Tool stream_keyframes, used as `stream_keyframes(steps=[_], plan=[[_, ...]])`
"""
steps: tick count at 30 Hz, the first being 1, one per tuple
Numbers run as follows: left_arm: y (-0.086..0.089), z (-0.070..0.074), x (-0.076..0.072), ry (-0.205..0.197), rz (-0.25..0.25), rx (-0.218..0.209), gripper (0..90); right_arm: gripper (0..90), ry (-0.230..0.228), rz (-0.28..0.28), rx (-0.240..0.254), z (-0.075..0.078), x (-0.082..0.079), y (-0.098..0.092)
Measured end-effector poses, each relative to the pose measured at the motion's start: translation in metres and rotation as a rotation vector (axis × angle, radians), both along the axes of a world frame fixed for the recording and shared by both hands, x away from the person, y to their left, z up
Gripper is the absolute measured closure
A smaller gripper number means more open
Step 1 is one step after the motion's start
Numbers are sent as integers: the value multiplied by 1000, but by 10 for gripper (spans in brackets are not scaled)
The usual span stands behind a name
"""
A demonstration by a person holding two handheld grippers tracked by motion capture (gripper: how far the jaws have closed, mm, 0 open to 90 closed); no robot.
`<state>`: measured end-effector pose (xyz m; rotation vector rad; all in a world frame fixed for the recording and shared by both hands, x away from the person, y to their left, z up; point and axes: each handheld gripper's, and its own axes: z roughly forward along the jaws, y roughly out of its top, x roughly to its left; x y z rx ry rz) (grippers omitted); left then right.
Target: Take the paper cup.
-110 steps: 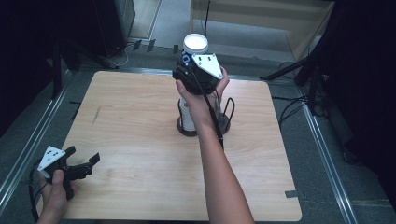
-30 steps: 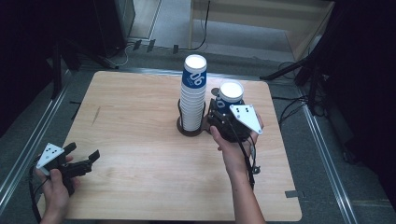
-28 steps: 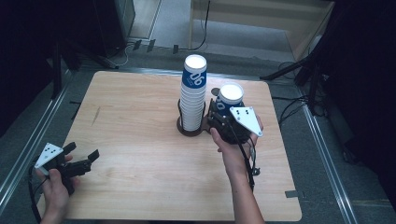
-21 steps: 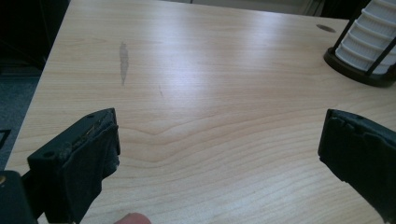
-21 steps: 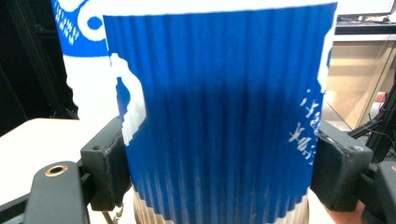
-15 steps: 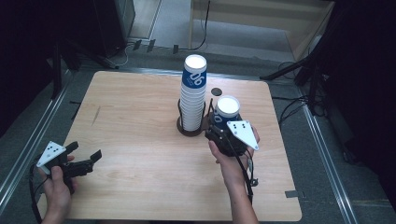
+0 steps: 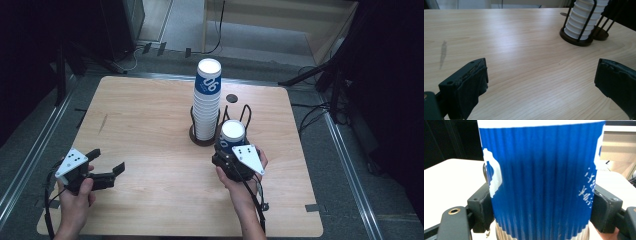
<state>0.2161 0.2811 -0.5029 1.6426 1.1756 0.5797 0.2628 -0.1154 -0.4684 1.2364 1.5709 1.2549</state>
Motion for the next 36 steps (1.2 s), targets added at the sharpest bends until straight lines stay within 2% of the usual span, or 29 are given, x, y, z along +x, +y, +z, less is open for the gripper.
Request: stream_keyframes(steps=[3, 6, 10, 17, 21, 23, 29, 36], plan=[[-9, -1, 4, 19, -13, 18, 0, 200, 6, 4, -7, -4, -2, 1], [-15, -2, 8, 39, -31, 14, 0, 200, 7, 8, -18, -8, -4, 2], [-24, 2, 10, 52, -83, 40, 0, 200, 12, 16, -33, -15, -5, 6], [-39, 6, 7, 66, -159, 59, 0, 201, 20, 57, -79, -26, -11, 22], [-46, 9, 8, 65, -197, 64, 0, 201, 5, 85, -126, -31, -14, 35], [-50, 10, 9, 80, -229, 55, 0, 201, -5, 98, -159, -34, -17, 41], [-62, 13, 9, 84, -278, 47, 0, 200, -42, 138, -277, -43, -28, 57], [-78, 16, 8, 78, -329, 51, 19, 201, -72, 170, -356, -52, -34, 70]])
